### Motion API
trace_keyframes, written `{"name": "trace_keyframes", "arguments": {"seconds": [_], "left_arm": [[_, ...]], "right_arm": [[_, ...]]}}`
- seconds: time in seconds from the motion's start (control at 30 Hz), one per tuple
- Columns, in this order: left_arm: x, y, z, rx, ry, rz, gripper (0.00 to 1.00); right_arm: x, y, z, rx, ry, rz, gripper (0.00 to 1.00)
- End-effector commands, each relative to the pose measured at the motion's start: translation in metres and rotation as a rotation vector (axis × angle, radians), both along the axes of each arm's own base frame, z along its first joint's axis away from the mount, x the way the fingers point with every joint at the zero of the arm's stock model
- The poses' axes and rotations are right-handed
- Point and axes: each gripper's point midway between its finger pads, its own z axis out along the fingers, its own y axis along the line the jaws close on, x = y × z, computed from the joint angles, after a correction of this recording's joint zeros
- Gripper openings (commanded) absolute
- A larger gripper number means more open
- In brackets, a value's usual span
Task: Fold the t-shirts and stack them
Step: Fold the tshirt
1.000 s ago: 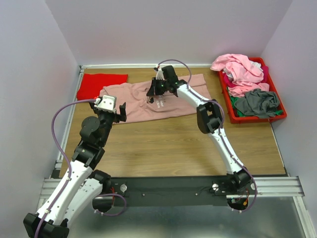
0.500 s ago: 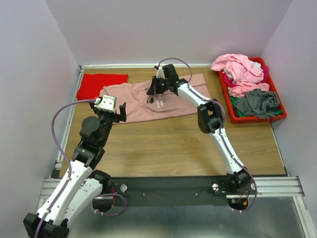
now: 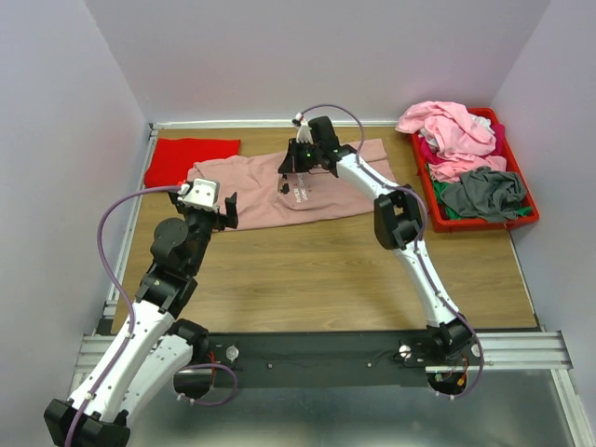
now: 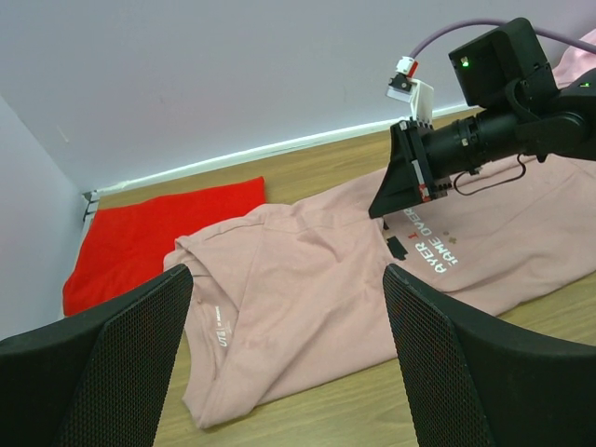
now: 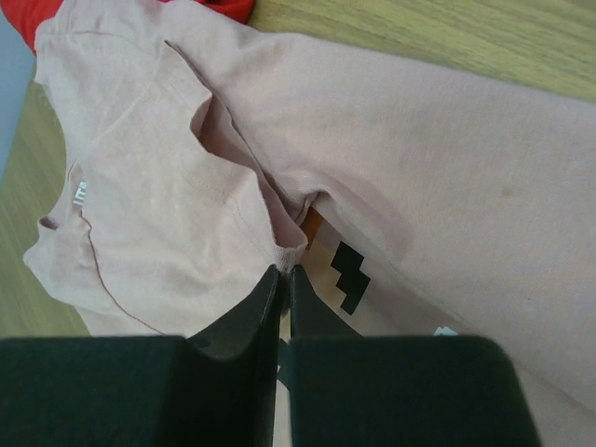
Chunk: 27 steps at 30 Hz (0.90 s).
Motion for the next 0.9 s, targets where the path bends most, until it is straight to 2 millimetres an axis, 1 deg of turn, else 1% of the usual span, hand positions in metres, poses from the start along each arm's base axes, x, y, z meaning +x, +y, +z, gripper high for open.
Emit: {"name": "trace_keyframes", "arguments": {"seconds": [0.0, 0.03, 0.13, 0.17, 0.23, 0.3, 0.33, 0.4, 0.43, 0.47, 0.5, 0.53, 0.57, 0.6, 0.63, 0.67, 0.7, 0.73, 0.77, 0.8, 0.83, 0.87], "left_arm": [[0.001, 0.001, 0.000, -0.018, -0.007, 0.003, 0.91], [0.000, 0.001, 0.001, -0.019, -0.008, 0.005, 0.91], [0.000, 0.001, 0.001, -0.022, -0.008, 0.005, 0.91], [0.000, 0.001, 0.001, -0.025, -0.007, 0.005, 0.90], [0.000, 0.001, 0.001, -0.029, -0.005, 0.004, 0.90], [0.000, 0.001, 0.002, -0.043, -0.002, 0.008, 0.90], [-0.001, 0.001, 0.004, -0.053, -0.003, 0.009, 0.90], [-0.002, 0.001, 0.005, -0.083, 0.010, 0.012, 0.89], [-0.002, 0.000, 0.006, -0.128, 0.017, 0.016, 0.89], [-0.003, 0.003, 0.004, -0.157, 0.033, 0.036, 0.89], [-0.003, 0.002, 0.002, -0.254, 0.057, 0.050, 0.91], [-0.003, 0.003, 0.001, -0.309, 0.070, 0.064, 0.91], [-0.003, 0.005, -0.008, -0.358, 0.102, 0.091, 0.92], [-0.002, 0.009, -0.011, -0.435, 0.116, 0.136, 0.96], [-0.001, 0.008, -0.015, -0.560, 0.137, 0.154, 0.97], [-0.001, 0.009, -0.033, -0.615, 0.194, 0.184, 0.98], [0.000, 0.007, -0.042, -0.670, 0.219, 0.194, 0.98], [0.002, 0.010, -0.050, -0.717, 0.236, 0.211, 0.98], [0.004, 0.006, -0.067, -0.821, 0.289, 0.220, 0.98], [0.006, 0.008, -0.077, -0.860, 0.312, 0.237, 0.98], [0.009, 0.011, -0.088, -0.901, 0.339, 0.261, 0.98], [0.013, 0.024, -0.107, -0.967, 0.374, 0.332, 0.98]], "right_arm": [[0.014, -0.014, 0.028, -0.019, -0.070, -0.039, 0.12], [0.014, -0.015, 0.029, -0.022, -0.074, -0.041, 0.12], [0.012, -0.016, 0.027, -0.034, -0.075, -0.036, 0.18], [0.013, -0.018, 0.027, -0.037, -0.078, -0.040, 0.23], [0.011, -0.019, 0.022, -0.049, -0.071, -0.041, 0.28], [0.012, -0.022, 0.023, -0.063, -0.079, -0.052, 0.31], [0.013, -0.025, 0.023, -0.075, -0.081, -0.064, 0.35], [0.013, -0.029, 0.025, -0.095, -0.091, -0.081, 0.35], [0.017, -0.035, 0.025, -0.122, -0.110, -0.104, 0.35], [0.017, -0.039, 0.033, -0.138, -0.127, -0.115, 0.35], [0.018, -0.043, 0.038, -0.153, -0.146, -0.126, 0.35], [0.019, -0.046, 0.044, -0.166, -0.167, -0.129, 0.35], [0.019, -0.051, 0.050, -0.194, -0.205, -0.120, 0.36], [0.015, -0.055, 0.066, -0.203, -0.238, -0.106, 0.37], [0.011, -0.058, 0.077, -0.214, -0.269, -0.083, 0.39], [0.003, -0.059, 0.085, -0.237, -0.320, -0.014, 0.45], [-0.011, -0.064, 0.073, -0.266, -0.318, 0.049, 0.49], [-0.021, -0.068, 0.109, -0.274, -0.429, 0.115, 0.55], [-0.036, -0.069, 0.115, -0.265, -0.450, 0.180, 0.69], [-0.058, -0.079, 0.121, -0.278, -0.465, 0.226, 0.75], [-0.072, -0.083, 0.122, -0.288, -0.487, 0.273, 0.81], [-0.085, -0.090, 0.121, -0.316, -0.543, 0.345, 0.85]]}}
